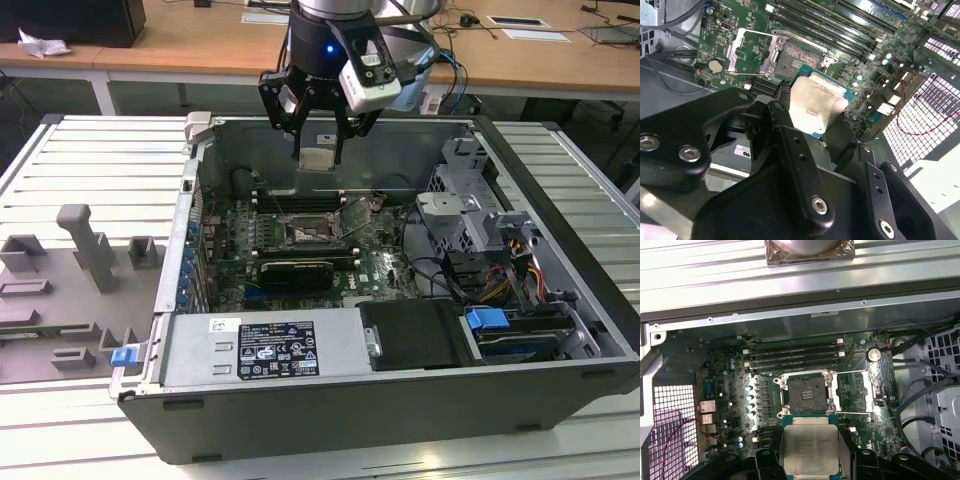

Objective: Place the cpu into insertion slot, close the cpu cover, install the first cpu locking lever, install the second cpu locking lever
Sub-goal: 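Place the cpu into insertion slot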

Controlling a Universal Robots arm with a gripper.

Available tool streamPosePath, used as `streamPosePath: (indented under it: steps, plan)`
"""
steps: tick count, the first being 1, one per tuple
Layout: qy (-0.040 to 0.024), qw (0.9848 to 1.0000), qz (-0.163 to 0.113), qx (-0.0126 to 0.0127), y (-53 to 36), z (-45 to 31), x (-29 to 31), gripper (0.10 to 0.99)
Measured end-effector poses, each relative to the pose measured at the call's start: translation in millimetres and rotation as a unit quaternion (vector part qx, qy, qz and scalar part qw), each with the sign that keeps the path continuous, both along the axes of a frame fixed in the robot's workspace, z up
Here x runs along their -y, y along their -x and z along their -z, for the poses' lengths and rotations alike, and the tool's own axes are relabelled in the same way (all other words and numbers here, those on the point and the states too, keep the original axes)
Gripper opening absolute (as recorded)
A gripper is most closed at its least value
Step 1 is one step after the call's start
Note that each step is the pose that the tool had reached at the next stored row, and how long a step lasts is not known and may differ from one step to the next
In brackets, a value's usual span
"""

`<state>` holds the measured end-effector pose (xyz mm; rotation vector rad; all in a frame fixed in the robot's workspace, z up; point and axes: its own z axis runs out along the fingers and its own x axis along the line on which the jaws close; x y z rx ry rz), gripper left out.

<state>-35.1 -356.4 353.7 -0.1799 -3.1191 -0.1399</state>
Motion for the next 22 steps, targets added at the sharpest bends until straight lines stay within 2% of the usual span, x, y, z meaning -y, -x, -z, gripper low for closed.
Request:
streamPosePath:
  steps: [11, 22]
  plan:
    - [0.0001, 0.9997, 0.023, 0.0000, 0.0, 0.3, 0.0, 0.529]
    - [0.0001, 0.9985, 0.055, 0.0000, 0.0, 0.7, 0.0, 0.529]
